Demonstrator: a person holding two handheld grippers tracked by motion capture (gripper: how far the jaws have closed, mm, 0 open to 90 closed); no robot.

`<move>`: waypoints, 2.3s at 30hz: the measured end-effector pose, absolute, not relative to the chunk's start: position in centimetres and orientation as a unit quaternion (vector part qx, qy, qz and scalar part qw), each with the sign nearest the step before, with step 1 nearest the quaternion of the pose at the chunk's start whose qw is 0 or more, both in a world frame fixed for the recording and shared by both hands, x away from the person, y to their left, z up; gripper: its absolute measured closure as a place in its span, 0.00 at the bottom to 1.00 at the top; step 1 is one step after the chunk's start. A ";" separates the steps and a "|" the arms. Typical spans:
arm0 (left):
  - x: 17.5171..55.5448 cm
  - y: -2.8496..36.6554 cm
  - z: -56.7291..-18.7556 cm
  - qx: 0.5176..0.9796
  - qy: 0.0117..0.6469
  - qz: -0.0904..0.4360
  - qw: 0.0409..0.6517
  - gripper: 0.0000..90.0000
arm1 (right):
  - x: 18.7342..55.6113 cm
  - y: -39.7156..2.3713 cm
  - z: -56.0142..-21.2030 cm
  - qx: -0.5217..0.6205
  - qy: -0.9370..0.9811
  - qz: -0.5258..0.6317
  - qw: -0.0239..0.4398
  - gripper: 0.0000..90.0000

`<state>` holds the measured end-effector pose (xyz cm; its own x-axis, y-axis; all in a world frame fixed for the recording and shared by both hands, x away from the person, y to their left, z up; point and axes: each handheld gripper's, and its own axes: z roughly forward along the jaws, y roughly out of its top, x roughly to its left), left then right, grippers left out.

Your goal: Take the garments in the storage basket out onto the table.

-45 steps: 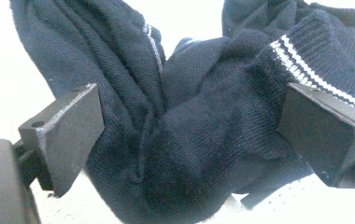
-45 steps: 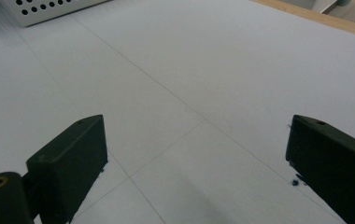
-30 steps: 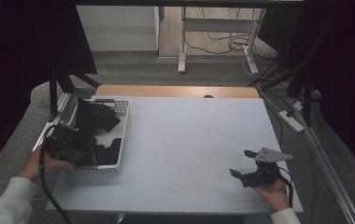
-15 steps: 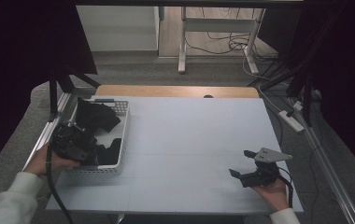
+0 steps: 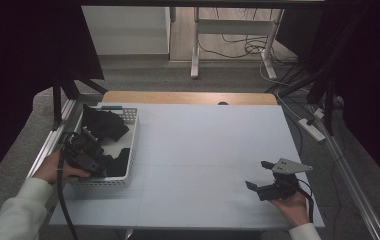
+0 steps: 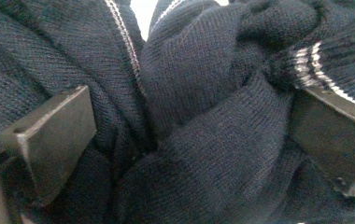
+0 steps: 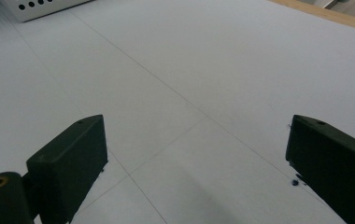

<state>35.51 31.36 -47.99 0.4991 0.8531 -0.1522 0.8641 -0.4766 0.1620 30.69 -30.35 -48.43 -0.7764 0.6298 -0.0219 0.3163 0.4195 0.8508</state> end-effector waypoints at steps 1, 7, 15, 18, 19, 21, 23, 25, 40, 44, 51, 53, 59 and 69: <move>35.7 31.1 -48.1 0.861 0.498 -0.026 0.101 0.03 | 30.7 -30.3 -48.4 0.287 0.825 0.456 0.172 0.06; 36.2 30.5 -48.4 0.865 0.495 -0.034 0.078 0.06 | 30.7 -30.3 -48.5 0.287 0.825 0.455 0.173 0.06; 36.5 30.4 -48.8 0.865 0.493 -0.047 0.079 0.19 | 30.7 -30.3 -48.5 0.288 0.825 0.453 0.176 0.06; 36.6 30.4 -48.8 0.865 0.492 -0.049 0.080 0.27 | 30.7 -30.3 -48.5 0.289 0.825 0.452 0.176 0.06; 36.6 30.5 -48.9 0.863 0.495 -0.051 0.082 0.30 | 30.7 -30.3 -48.5 0.289 0.825 0.453 0.177 0.06; 36.6 30.6 -48.9 0.863 0.494 -0.051 0.088 0.37 | 30.7 -30.3 -48.5 0.288 0.826 0.451 0.176 0.06; 36.6 30.6 -48.9 0.863 0.494 -0.050 0.090 0.44 | 30.7 -30.2 -48.6 0.287 0.827 0.450 0.176 0.06; 36.6 30.8 -48.9 0.864 0.492 -0.049 0.096 0.49 | 30.7 -30.2 -48.6 0.287 0.827 0.449 0.176 0.06; 35.7 31.7 -48.5 0.857 0.494 -0.033 0.144 0.67 | 30.7 -30.3 -48.7 0.290 0.829 0.445 0.178 0.06; 35.2 31.9 -48.2 0.853 0.496 -0.016 0.163 0.70 | 30.7 -30.3 -48.7 0.290 0.828 0.445 0.179 0.06; 34.4 32.7 -47.8 0.843 0.500 -0.001 0.197 0.78 | 30.7 -30.3 -48.7 0.290 0.828 0.445 0.180 0.06; 34.3 32.7 -47.8 0.843 0.500 0.002 0.201 0.79 | 30.7 -30.3 -48.7 0.290 0.828 0.444 0.180 0.06; 34.0 32.9 -47.5 0.840 0.498 0.011 0.215 0.81 | 30.7 -30.4 -48.7 0.290 0.829 0.442 0.180 0.06; 32.9 33.6 -46.7 0.819 0.508 0.033 0.264 0.82 | 30.7 -30.3 -48.7 0.290 0.829 0.443 0.180 0.06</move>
